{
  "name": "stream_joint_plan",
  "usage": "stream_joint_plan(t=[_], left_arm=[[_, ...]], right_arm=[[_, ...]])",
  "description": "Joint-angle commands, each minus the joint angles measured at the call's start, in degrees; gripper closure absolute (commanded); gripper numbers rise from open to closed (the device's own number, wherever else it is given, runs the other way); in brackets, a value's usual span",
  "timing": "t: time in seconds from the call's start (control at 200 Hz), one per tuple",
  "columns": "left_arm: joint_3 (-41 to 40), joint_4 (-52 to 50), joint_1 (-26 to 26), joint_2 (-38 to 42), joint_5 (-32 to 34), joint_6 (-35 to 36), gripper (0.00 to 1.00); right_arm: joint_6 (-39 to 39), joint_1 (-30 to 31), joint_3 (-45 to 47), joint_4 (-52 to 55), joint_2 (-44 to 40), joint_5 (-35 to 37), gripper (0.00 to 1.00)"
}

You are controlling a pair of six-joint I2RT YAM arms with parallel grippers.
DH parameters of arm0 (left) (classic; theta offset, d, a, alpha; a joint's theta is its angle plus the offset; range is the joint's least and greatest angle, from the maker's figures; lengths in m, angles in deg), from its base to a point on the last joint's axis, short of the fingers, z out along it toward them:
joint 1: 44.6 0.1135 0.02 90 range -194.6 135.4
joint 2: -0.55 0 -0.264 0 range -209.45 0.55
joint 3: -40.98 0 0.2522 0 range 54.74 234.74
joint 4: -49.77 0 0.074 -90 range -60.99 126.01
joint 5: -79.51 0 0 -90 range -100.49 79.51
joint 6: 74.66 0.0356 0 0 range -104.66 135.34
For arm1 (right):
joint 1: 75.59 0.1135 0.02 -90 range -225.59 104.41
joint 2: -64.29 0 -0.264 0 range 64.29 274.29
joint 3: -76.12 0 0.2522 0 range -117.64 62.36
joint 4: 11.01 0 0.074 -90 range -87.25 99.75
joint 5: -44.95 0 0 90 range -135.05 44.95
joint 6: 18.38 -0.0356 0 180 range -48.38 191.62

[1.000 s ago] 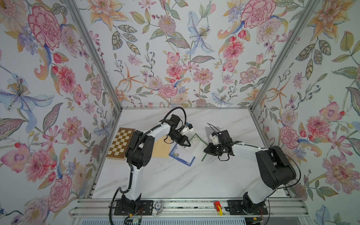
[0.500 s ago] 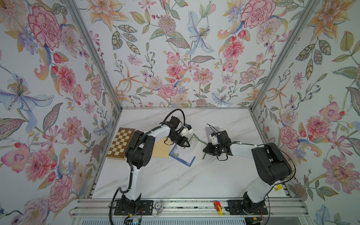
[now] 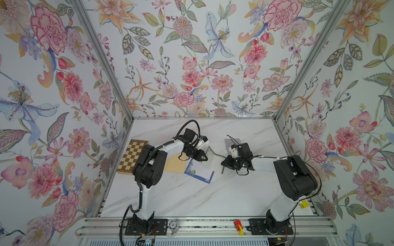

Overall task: Fold the letter paper in half and place it into the envelope
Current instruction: Fold the letter paper at the center of the board.

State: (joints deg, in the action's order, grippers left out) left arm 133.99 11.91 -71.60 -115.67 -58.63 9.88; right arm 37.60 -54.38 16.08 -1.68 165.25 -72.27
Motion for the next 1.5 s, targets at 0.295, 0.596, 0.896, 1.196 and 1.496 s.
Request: stream_joint_plan(t=[0.295,0.596,0.896,1.196,1.496], left_arm=[[-10.8,11.6,0.3,7.2,2.8,-8.8,0.8],[-13.4,16.2,0.3,8.9,5.6,-11.8,0.92],[-11.5,15.4,-0.5,8.8,7.5,-9.1,1.0],[-8.0,12.4,-1.8,5.9,9.5,-6.8,1.0],[-7.2,14.1,-4.2,4.7,12.2,-6.7,1.0]], right_arm=[[-1.3,-0.2,2.4,4.2,3.2,1.7,0.82],[-1.4,-0.2,2.6,4.5,2.9,1.8,0.82],[-3.7,-1.0,4.0,0.3,1.4,-1.5,0.82],[-5.8,-2.0,5.3,-4.7,0.3,-4.6,0.81],[-9.5,-3.1,8.3,-14.0,-0.1,-8.0,0.82]])
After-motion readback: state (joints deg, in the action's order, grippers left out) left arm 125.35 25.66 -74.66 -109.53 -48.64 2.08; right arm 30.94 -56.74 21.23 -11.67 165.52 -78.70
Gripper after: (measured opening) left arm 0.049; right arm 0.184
